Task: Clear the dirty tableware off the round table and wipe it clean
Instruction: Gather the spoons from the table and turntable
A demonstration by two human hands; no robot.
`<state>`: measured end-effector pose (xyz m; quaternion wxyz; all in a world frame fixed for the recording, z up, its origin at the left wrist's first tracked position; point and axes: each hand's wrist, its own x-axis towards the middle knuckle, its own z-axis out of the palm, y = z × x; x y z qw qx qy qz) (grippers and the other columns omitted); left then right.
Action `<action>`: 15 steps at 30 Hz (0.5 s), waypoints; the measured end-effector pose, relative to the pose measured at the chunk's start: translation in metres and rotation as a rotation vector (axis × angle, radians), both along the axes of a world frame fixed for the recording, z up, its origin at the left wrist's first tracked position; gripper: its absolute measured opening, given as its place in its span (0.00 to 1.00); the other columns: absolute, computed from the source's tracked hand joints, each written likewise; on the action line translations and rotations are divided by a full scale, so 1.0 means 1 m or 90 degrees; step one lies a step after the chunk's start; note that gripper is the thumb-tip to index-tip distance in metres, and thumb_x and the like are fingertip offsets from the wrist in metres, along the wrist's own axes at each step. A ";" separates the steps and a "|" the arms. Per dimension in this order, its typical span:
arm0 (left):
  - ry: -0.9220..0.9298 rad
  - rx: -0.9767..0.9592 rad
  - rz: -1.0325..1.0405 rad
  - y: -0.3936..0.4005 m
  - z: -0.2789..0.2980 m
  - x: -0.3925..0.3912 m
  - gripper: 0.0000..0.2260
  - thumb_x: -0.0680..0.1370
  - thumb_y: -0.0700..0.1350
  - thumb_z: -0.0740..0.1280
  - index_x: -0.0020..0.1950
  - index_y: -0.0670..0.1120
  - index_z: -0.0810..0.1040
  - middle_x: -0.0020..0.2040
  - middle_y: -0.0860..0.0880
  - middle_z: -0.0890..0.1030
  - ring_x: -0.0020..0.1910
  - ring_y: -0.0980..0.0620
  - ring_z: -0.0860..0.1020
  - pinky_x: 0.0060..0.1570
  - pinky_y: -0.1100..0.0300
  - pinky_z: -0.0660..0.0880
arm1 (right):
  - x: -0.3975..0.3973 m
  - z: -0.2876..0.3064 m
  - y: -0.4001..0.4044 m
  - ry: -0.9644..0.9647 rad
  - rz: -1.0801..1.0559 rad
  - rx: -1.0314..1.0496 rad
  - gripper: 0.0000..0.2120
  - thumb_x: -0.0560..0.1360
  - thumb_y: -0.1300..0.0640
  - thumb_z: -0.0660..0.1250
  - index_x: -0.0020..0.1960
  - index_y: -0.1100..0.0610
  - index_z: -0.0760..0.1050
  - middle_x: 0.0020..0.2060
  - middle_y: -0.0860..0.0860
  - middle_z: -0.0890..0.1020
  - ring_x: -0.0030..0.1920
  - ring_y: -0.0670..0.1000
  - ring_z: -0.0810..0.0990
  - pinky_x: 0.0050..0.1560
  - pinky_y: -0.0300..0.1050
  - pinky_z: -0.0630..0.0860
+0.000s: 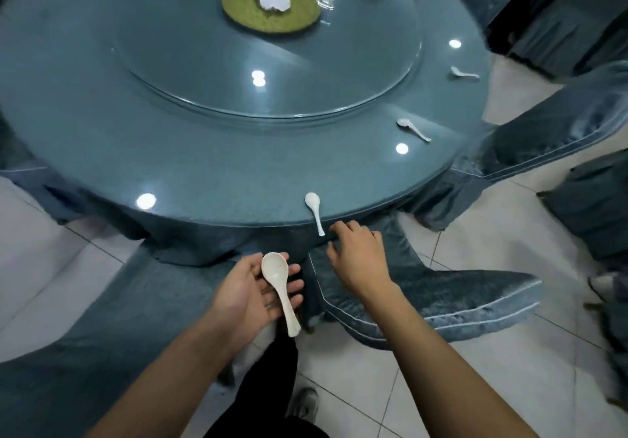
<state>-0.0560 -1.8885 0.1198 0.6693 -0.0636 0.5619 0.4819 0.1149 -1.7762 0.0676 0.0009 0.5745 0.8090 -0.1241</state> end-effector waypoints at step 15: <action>-0.009 -0.026 0.023 0.113 -0.027 -0.046 0.18 0.82 0.47 0.58 0.63 0.39 0.80 0.60 0.37 0.83 0.52 0.38 0.81 0.57 0.42 0.78 | -0.053 -0.081 0.112 -0.084 -0.019 -0.085 0.14 0.77 0.45 0.64 0.54 0.54 0.73 0.49 0.53 0.82 0.51 0.58 0.81 0.48 0.50 0.66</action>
